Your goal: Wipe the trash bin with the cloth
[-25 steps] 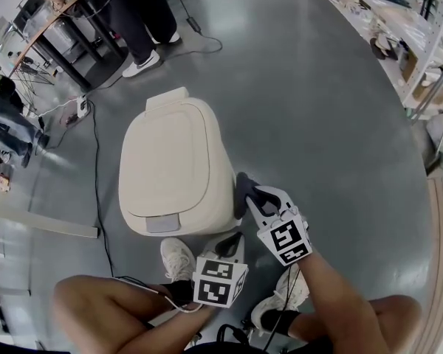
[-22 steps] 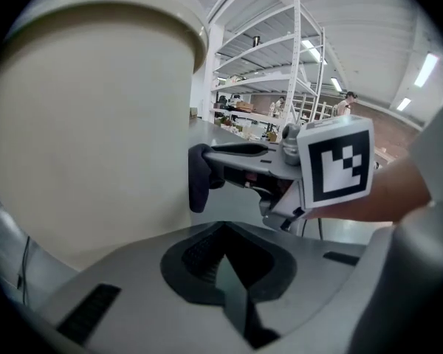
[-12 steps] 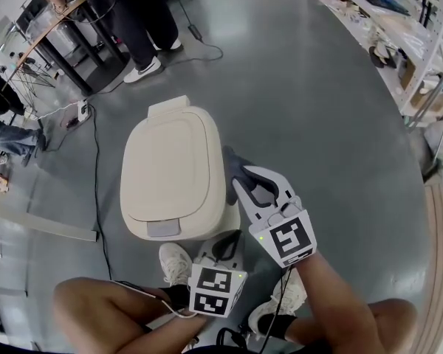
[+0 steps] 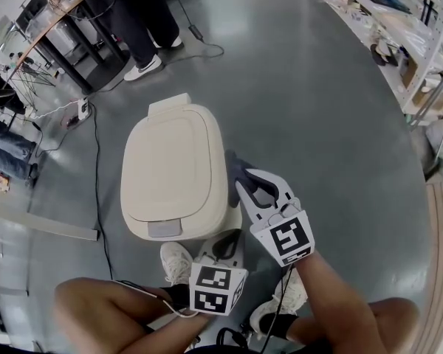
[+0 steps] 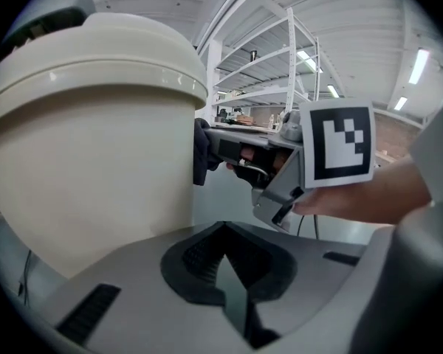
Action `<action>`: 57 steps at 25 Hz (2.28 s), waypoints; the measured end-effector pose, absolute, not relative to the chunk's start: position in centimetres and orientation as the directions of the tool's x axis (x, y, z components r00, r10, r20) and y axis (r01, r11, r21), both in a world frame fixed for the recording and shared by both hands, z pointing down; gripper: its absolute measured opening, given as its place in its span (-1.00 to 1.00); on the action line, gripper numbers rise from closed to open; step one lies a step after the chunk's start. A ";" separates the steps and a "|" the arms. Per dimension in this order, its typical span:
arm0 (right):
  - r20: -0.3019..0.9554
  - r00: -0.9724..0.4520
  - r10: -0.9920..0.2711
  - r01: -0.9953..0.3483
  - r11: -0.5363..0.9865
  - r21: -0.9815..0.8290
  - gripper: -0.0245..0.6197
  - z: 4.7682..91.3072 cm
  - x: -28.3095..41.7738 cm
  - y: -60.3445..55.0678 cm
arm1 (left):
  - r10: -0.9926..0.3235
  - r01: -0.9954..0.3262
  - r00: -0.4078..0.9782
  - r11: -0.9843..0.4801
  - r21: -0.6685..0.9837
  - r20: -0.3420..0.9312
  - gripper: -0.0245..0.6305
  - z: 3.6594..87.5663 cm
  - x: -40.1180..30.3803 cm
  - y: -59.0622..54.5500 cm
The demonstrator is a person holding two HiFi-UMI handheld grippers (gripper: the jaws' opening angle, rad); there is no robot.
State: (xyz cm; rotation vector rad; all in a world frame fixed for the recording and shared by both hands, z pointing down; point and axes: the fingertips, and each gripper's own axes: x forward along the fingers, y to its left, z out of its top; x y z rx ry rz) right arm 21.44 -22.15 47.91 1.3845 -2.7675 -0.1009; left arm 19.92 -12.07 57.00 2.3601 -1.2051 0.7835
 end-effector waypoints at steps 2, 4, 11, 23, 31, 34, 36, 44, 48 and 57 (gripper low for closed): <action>0.020 -0.596 -0.803 -0.800 0.596 0.067 -0.72 48.8 21.5 -22.3 | -0.609 -0.823 0.473 -0.563 0.073 0.636 -0.93 57.4 20.0 -12.1; 0.027 -0.591 -0.806 -0.805 0.591 0.053 -0.72 49.7 21.7 -22.3 | -0.602 -0.822 0.468 -0.564 0.070 0.647 -0.93 58.2 20.1 -12.0; 0.072 -0.575 -0.815 -0.817 0.577 0.015 -0.72 52.4 21.5 -22.7 | -0.550 -0.810 0.460 -0.581 0.076 0.697 -0.93 60.9 20.1 -11.6; 0.180 -0.562 -0.807 -0.825 0.563 -0.053 -0.72 57.6 21.3 -23.4 | -0.517 -0.807 0.450 -0.585 0.083 0.729 -0.93 63.0 19.7 -11.7; 0.263 -0.558 -0.787 -0.824 0.562 -0.069 -0.72 61.3 21.0 -23.5 | -0.479 -0.795 0.467 -0.596 0.115 0.743 -0.93 63.8 20.0 -11.3; 0.295 -0.561 -0.773 -0.820 0.568 -0.070 -0.72 62.6 20.9 -23.3 | -0.468 -0.805 0.461 -0.578 0.133 0.754 -0.93 64.4 19.6 -11.4; 0.318 -0.563 -0.763 -0.817 0.572 -0.072 -0.72 63.5 20.8 -23.1 | -0.462 -0.811 0.452 -0.568 0.136 0.763 -0.93 64.8 19.3 -11.4; 0.358 -0.555 -0.751 -0.822 0.562 -0.097 -0.72 64.9 21.0 -23.0 | -0.443 -0.805 0.452 -0.575 0.141 0.774 -0.93 65.3 19.1 -11.0; 0.336 -0.529 -0.779 -0.843 0.529 -0.100 -0.72 64.0 21.7 -23.7 | -0.452 -0.818 0.466 -0.548 0.175 0.761 -0.93 64.4 19.2 -11.5; 0.118 -0.489 -0.864 -0.872 0.486 -0.059 -0.72 54.4 23.9 -26.9 | -0.493 -0.810 0.509 -0.552 0.199 0.705 -0.93 61.0 20.5 -12.3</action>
